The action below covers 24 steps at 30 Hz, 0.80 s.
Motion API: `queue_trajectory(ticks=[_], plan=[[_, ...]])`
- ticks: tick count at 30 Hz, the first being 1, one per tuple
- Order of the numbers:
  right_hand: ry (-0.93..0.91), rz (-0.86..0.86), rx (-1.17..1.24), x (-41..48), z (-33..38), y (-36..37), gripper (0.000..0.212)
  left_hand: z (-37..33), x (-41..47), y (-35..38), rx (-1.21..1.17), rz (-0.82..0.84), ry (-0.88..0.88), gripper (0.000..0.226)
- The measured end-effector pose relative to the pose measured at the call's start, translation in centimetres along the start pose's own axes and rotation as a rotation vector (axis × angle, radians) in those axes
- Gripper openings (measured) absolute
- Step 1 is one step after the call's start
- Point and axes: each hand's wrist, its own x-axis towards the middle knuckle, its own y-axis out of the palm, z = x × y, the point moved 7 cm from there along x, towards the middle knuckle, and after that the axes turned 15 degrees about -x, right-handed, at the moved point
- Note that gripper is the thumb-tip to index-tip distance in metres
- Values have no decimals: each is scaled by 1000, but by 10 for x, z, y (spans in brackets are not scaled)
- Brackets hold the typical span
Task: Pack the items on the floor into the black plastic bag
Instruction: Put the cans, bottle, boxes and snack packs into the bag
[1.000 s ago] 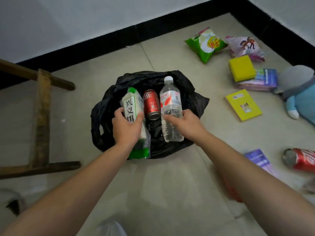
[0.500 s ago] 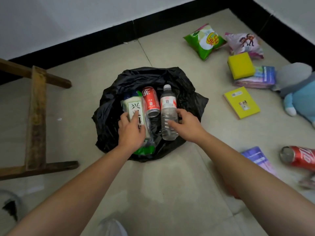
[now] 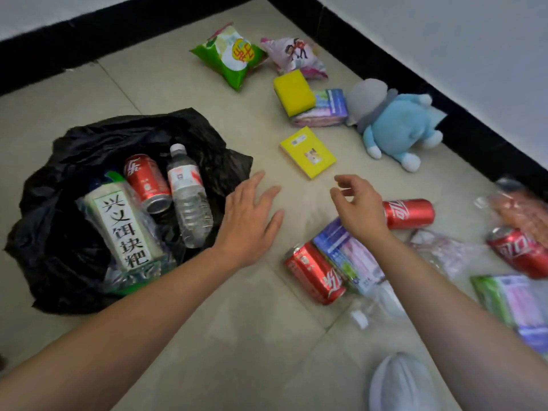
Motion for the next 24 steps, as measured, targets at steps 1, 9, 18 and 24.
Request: queue_trajectory(ticks=[1,9,18,24], plan=[[22,-9,-12,-7,-16,-3,30,-12,0,14,-27,47,34,51],[-5,181,-111,-63,-63,28,53,-52,-57,92,-36,427,338,90],[46,50,-70,-34,-35,31,50,-10,-58,57,22,184,247,67],[55,71,-93,-20,-14,38,37,30,-56,32,14,81,-191,71]])
